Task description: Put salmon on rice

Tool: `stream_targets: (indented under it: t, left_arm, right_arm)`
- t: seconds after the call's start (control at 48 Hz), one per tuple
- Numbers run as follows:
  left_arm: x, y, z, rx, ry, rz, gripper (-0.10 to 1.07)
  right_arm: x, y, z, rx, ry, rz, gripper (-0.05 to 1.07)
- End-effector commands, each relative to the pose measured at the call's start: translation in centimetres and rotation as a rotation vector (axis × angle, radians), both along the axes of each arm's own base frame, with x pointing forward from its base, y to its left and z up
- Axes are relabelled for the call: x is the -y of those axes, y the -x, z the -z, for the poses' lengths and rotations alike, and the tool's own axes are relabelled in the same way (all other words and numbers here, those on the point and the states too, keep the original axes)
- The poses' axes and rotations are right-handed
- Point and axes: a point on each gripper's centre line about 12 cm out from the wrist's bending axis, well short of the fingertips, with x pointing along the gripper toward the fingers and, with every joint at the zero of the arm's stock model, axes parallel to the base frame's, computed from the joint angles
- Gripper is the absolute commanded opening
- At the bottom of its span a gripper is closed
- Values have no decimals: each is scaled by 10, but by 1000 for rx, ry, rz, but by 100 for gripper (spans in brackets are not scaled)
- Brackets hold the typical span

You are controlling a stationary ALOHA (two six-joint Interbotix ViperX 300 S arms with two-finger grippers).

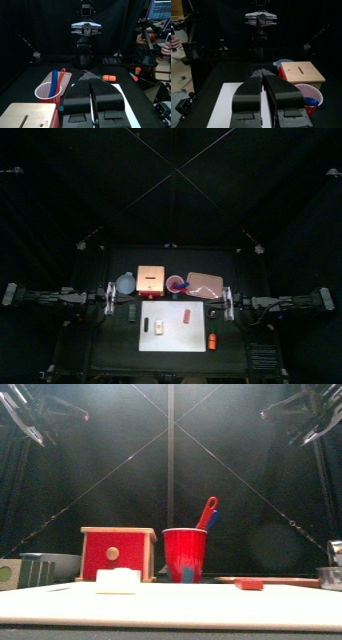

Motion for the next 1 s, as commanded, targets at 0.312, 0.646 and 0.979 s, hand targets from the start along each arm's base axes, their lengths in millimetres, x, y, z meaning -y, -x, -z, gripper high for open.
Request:
stream_targets:
  t: [0.312,0.646,0.979]
  left_arm:
    - [-3,-30,44,-201,207,-46,0]
    - [-2,-53,86,-380,280,-89,14]
    - [-2,-57,93,-412,293,-101,30]
  right_arm:
    - [-13,-32,36,-236,-453,-19,4]
    - [-28,-58,95,-722,-796,113,6]
    - [-23,-86,99,-882,-894,226,31]
